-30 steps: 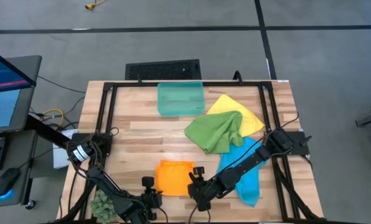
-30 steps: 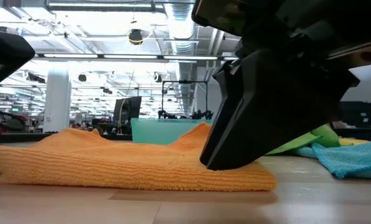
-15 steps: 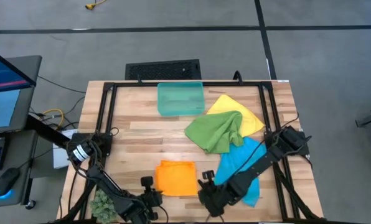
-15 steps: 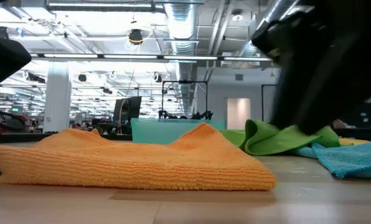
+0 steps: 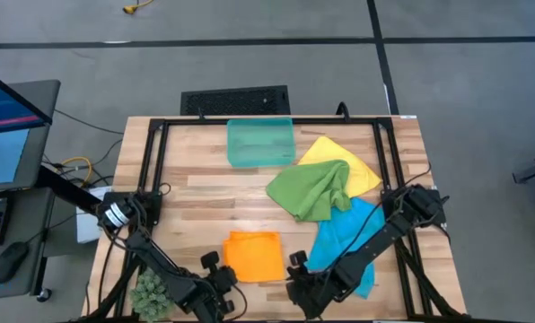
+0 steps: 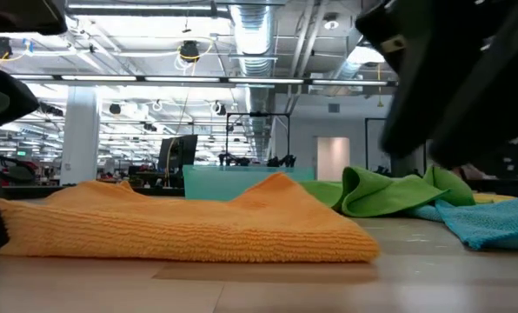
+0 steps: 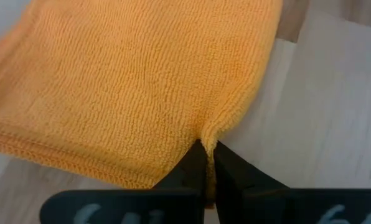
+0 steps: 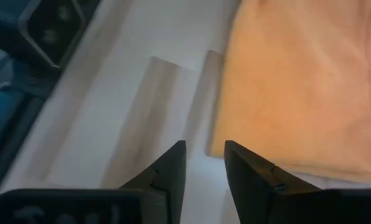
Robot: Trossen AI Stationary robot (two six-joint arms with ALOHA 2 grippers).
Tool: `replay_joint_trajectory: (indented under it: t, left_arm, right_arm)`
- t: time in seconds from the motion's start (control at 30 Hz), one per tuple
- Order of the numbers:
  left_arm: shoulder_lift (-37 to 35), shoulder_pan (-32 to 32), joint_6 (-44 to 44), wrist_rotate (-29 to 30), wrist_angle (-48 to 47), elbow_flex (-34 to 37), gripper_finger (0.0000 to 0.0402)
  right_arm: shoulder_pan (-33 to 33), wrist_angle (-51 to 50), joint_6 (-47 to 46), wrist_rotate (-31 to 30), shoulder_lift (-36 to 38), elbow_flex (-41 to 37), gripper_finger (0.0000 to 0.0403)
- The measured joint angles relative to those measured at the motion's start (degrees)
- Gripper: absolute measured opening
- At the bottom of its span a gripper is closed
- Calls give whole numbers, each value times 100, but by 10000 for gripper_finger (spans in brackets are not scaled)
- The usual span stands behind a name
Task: Roll microfiber towels into tight, uniform cylinder then place into a basket
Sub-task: Fold the orange towel
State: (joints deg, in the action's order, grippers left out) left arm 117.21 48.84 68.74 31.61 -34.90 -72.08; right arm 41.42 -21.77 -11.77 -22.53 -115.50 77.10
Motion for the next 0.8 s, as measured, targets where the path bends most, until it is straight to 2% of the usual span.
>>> replay_joint_trajectory:
  t: [0.33,0.7,0.8]
  left_arm:
    - [-127,-15,506,-260,-2,9,2]
    - [-127,-20,506,-240,-2,2,2]
    - [-129,-26,506,-236,-2,-1,2]
  right_arm:
    - [-164,438,628,9,0,-96,174]
    - [-443,997,831,27,-9,-385,166]
    - [-544,995,868,255,-35,-385,168]
